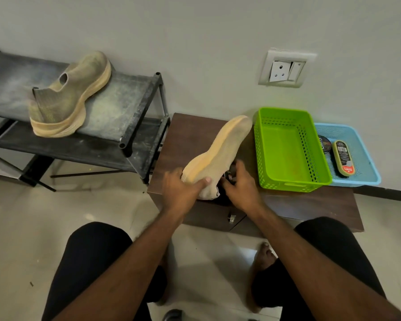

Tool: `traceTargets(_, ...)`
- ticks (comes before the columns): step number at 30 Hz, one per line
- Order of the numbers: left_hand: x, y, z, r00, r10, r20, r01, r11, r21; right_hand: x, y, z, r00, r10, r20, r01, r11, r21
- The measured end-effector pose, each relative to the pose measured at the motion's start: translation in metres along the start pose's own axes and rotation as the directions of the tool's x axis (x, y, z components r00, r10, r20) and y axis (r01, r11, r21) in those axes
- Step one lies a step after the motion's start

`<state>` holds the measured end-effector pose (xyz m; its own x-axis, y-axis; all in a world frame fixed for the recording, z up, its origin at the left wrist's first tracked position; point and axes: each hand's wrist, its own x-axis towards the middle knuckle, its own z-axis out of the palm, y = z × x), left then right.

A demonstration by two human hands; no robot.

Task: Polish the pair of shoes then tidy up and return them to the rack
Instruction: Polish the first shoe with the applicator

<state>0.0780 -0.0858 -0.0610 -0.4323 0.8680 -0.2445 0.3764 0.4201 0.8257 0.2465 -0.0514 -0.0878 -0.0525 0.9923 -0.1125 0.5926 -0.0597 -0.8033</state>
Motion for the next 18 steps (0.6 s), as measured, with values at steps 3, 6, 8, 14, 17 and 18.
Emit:
traceTargets(3, 0.002, -0.005, 0.002, 0.989, 0.133, 0.068, -0.139, 0.985, 0.1, 0.0, -0.001, -0.005, 0.993, 0.115, 0.041, -0.118, 0.987, 0.105)
traceTargets(6, 0.002, -0.008, 0.003, 0.978, 0.184, 0.099, -0.19, 0.98, 0.06, -0.004, -0.009, -0.021, 0.958, 0.287, 0.026, -0.287, 0.942, 0.174)
traceTargets(8, 0.004, -0.004, 0.0, 0.977, 0.209, 0.041, -0.212, 0.973, 0.092, -0.012, -0.014, -0.033, 0.944, 0.329, 0.029, -0.33, 0.943, 0.038)
traceTargets(14, 0.01, -0.009, -0.014, 0.978, 0.202, -0.047, -0.187, 0.956, 0.225, -0.026, -0.041, -0.063, 0.989, 0.05, -0.138, -0.101, 0.912, -0.397)
traceTargets(17, 0.011, -0.007, -0.014, 0.964, 0.264, 0.027, -0.258, 0.909, 0.329, -0.025, -0.047, -0.054, 0.968, -0.205, -0.147, 0.143, 0.925, -0.352)
traceTargets(18, 0.012, -0.004, -0.013, 0.957, 0.287, 0.045, -0.285, 0.896, 0.341, -0.024, -0.045, -0.044, 0.958, -0.268, -0.1, 0.223, 0.919, -0.324)
